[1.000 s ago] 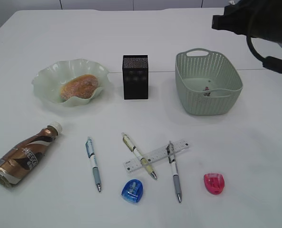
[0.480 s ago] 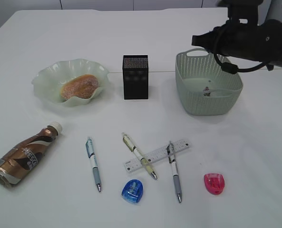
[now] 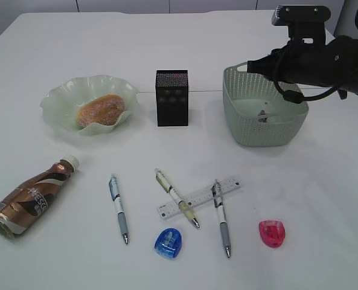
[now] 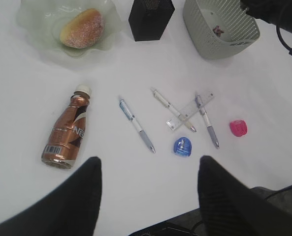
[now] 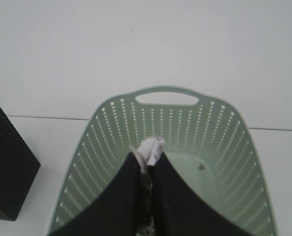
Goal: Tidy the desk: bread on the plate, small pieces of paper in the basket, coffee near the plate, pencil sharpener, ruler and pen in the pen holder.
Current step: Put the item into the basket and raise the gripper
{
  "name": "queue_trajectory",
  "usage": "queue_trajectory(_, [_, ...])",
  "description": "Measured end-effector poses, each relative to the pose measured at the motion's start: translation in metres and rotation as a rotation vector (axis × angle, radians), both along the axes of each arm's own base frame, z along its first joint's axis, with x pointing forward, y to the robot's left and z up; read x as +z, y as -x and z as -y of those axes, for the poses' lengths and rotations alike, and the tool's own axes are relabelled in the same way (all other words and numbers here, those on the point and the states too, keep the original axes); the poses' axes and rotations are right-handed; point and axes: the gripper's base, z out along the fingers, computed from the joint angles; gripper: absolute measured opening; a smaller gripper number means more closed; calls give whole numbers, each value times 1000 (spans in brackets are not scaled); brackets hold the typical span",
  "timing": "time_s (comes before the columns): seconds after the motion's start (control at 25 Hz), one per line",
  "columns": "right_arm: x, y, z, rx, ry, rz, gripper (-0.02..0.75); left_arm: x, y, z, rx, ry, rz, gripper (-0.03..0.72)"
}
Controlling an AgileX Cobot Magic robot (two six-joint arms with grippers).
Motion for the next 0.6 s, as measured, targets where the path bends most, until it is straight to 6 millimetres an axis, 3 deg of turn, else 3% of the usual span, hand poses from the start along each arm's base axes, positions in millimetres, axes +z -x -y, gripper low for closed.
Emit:
queue_trajectory(0.28, [5,-3,1,-56,-83,4,465,0,0,1,-7,12,-3,447])
queue_trajectory(0.6, [7,1,-4,2,-88,-94,517,1,1,3,-20,35,-8,447])
